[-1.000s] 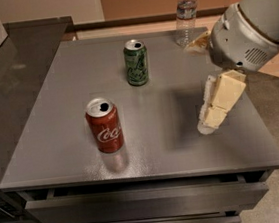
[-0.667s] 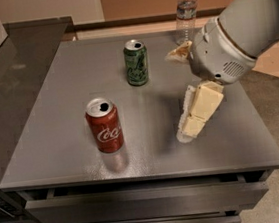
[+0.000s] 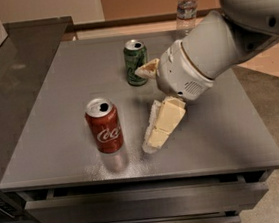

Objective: Knock coke can over

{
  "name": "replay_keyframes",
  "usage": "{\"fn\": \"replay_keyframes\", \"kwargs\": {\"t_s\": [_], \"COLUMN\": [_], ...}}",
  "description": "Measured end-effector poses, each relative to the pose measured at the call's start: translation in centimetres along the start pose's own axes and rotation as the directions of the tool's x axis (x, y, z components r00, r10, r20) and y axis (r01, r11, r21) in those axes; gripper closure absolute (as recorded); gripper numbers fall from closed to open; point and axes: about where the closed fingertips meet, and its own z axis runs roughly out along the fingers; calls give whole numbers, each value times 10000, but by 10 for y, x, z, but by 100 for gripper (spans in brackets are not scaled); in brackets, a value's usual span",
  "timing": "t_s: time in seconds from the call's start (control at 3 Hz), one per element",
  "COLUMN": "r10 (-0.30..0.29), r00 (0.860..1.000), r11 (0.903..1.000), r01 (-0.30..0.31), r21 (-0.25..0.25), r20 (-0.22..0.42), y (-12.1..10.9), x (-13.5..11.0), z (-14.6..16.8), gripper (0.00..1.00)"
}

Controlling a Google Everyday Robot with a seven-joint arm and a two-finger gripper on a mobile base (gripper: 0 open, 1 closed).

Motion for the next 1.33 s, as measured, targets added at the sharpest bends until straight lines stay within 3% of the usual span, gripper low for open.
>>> {"fn": "replay_keyframes", "kwargs": {"t_s": [0.67,1.33], "r10": [42,-270], "r00": [9985,9860], "r11": [9997,9928], "r01": [-29,457], "r21": [-250,-1108], "r20": [541,1644], "y": [-6,-10], "x": [-8,-42], "z": [33,76], "gripper": [0,0]}}
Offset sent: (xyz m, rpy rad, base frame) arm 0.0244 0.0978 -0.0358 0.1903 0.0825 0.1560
